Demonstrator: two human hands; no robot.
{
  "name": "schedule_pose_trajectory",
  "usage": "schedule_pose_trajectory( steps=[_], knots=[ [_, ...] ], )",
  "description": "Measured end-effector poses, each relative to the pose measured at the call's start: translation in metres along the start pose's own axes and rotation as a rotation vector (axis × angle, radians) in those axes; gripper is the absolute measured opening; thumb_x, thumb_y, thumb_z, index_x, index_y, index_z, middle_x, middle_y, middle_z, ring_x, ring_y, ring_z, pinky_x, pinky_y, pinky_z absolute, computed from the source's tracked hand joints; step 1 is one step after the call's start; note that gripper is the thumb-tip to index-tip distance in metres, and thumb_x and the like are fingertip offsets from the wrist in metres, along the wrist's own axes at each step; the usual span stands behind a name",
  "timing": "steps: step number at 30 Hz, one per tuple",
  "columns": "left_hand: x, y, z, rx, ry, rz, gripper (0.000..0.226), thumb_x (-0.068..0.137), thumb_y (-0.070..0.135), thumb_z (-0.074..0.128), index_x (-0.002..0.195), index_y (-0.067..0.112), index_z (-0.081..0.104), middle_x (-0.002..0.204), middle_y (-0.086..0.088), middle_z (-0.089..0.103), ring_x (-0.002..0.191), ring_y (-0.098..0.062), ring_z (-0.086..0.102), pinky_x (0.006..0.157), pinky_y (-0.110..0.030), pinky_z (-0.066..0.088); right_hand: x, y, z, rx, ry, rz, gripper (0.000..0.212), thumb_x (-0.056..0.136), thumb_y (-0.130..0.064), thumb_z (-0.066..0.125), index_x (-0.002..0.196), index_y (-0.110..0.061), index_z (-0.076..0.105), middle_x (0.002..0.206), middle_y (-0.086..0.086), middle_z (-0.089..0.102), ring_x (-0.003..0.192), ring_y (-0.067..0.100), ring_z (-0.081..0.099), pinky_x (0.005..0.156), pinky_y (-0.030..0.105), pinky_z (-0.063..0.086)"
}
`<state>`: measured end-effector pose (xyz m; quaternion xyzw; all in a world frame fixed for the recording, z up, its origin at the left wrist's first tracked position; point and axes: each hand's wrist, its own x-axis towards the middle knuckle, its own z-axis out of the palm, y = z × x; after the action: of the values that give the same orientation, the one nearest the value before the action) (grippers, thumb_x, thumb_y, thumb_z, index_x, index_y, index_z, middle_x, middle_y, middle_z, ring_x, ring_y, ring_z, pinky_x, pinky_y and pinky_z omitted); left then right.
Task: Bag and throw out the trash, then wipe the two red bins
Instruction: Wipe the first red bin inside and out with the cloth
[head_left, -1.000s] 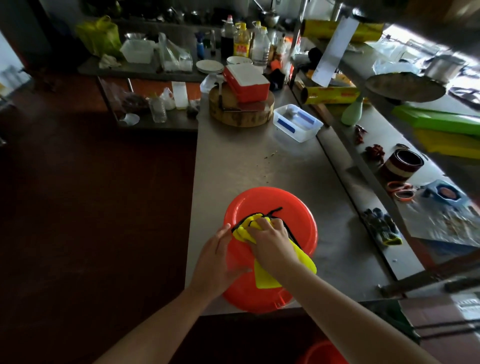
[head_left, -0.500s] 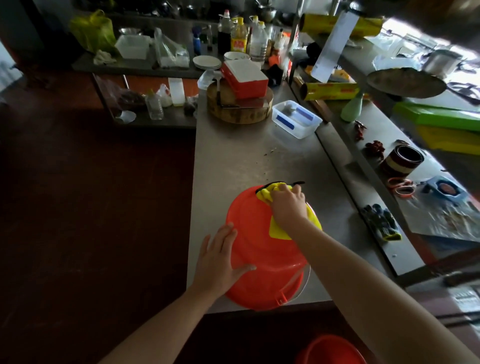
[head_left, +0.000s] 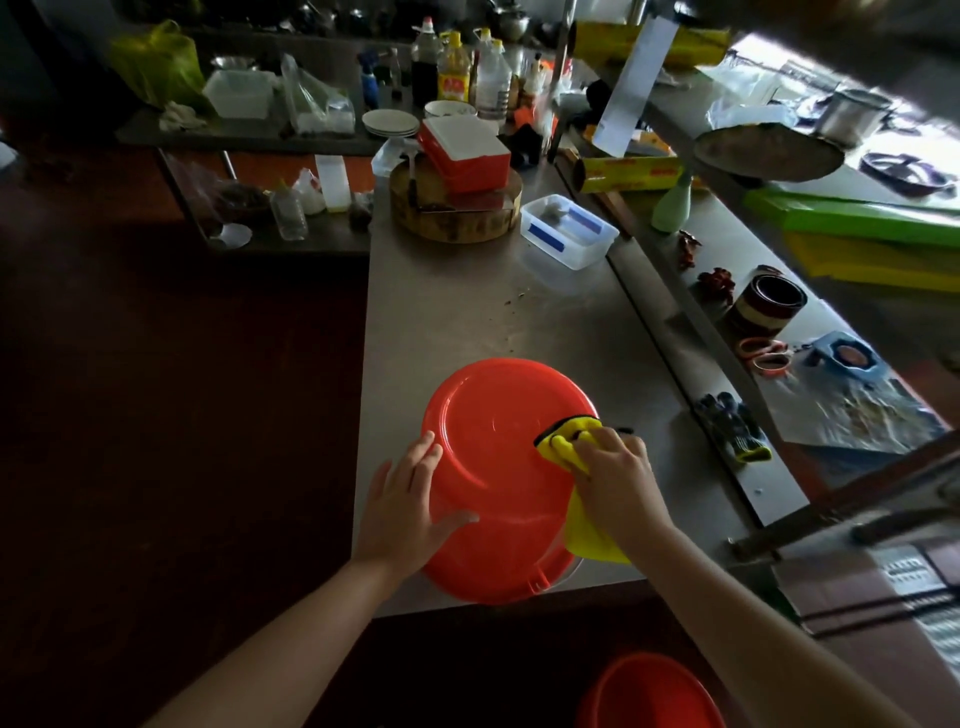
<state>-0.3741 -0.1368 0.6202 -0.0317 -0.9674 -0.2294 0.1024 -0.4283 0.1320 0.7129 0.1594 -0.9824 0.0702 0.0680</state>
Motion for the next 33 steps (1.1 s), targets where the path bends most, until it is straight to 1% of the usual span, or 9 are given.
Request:
schedule_pose_trajectory(
  steps=[4, 6, 8, 11, 17, 22, 25, 30, 33],
  knots=[
    [-0.004, 0.004, -0.002, -0.164, -0.023, -0.021, 0.103, 0.083, 0.079, 0.057, 0.158, 0.018, 0.022, 0.169, 0.004, 0.004, 0.151, -0.012, 0.015, 0.114, -0.043, 0.034, -0.034, -0.013, 0.011, 0.265, 0.014, 0.116, 0.033, 0.088, -0.008, 0.072, 0.118, -0.023, 0.074, 0.133, 0.003, 0.059, 0.106, 0.037, 0.050, 0.089, 0.047, 0.050],
    [-0.008, 0.006, -0.001, -0.323, -0.052, -0.103, 0.109, 0.080, 0.072, 0.066, 0.161, 0.026, 0.008, 0.169, 0.009, -0.008, 0.151, -0.011, 0.011, 0.109, -0.038, 0.036, -0.043, -0.022, 0.020, 0.285, 0.062, 0.081, 0.039, 0.084, -0.007, 0.076, 0.119, -0.023, 0.073, 0.132, 0.004, 0.059, 0.105, 0.037, 0.050, 0.087, 0.049, 0.052],
    [-0.010, 0.008, -0.001, -0.459, -0.095, -0.185, 0.118, 0.078, 0.069, 0.071, 0.160, 0.034, -0.005, 0.169, 0.007, 0.007, 0.151, -0.016, 0.023, 0.114, -0.044, 0.039, -0.049, -0.034, 0.025, 0.282, 0.087, 0.025, 0.047, 0.078, -0.006, 0.081, 0.122, -0.023, 0.072, 0.133, 0.006, 0.059, 0.107, 0.037, 0.051, 0.087, 0.051, 0.054],
    [-0.009, 0.007, -0.002, -0.630, -0.126, -0.195, 0.115, 0.078, 0.062, 0.078, 0.158, 0.044, -0.002, 0.160, 0.012, 0.033, 0.139, -0.016, 0.046, 0.106, -0.052, 0.047, -0.054, -0.050, 0.031, 0.247, 0.104, -0.060, 0.059, 0.070, -0.006, 0.086, 0.125, -0.022, 0.070, 0.137, 0.008, 0.057, 0.112, 0.040, 0.054, 0.087, 0.054, 0.056],
    [-0.007, -0.024, -0.009, -0.566, -0.256, -0.072, 0.104, 0.086, 0.060, 0.070, 0.159, 0.044, -0.002, 0.164, 0.019, 0.019, 0.146, -0.011, 0.035, 0.112, -0.052, 0.042, -0.043, -0.068, 0.036, 0.105, 0.123, -0.305, 0.062, 0.058, -0.010, 0.093, 0.117, -0.022, 0.076, 0.132, 0.009, 0.063, 0.106, 0.041, 0.062, 0.085, 0.048, 0.059],
    [-0.012, -0.037, -0.008, -0.444, -0.270, -0.063, 0.100, 0.084, 0.076, 0.053, 0.158, 0.044, -0.007, 0.167, 0.017, 0.007, 0.150, -0.011, 0.026, 0.115, -0.047, 0.039, -0.015, -0.082, 0.031, 0.045, 0.047, -0.358, 0.055, 0.071, -0.010, 0.083, 0.123, -0.023, 0.073, 0.136, 0.008, 0.061, 0.109, 0.043, 0.059, 0.086, 0.054, 0.057],
    [-0.012, -0.041, -0.006, -0.441, -0.295, -0.059, 0.101, 0.085, 0.068, 0.059, 0.159, 0.042, -0.005, 0.168, 0.016, 0.006, 0.151, -0.012, 0.025, 0.116, -0.045, 0.038, 0.004, -0.092, 0.027, -0.011, 0.010, -0.379, 0.051, 0.077, -0.015, 0.078, 0.126, -0.028, 0.071, 0.137, 0.004, 0.059, 0.113, 0.040, 0.057, 0.094, 0.053, 0.054],
    [-0.010, -0.043, -0.005, -0.403, -0.276, -0.070, 0.101, 0.084, 0.069, 0.061, 0.159, 0.041, -0.001, 0.166, 0.009, 0.022, 0.142, -0.019, 0.042, 0.111, -0.041, 0.043, 0.041, -0.114, 0.025, -0.124, -0.026, -0.407, 0.038, 0.079, -0.020, 0.075, 0.116, -0.030, 0.073, 0.130, 0.002, 0.061, 0.108, 0.038, 0.059, 0.092, 0.050, 0.054],
    [-0.010, -0.045, -0.002, -0.382, -0.269, -0.059, 0.104, 0.084, 0.073, 0.058, 0.159, 0.041, -0.006, 0.168, 0.012, 0.011, 0.146, -0.018, 0.036, 0.113, -0.043, 0.042, 0.064, -0.128, 0.026, -0.191, -0.070, -0.408, 0.030, 0.088, -0.023, 0.063, 0.115, -0.031, 0.071, 0.130, 0.000, 0.058, 0.111, 0.037, 0.054, 0.092, 0.047, 0.051]
  ],
)
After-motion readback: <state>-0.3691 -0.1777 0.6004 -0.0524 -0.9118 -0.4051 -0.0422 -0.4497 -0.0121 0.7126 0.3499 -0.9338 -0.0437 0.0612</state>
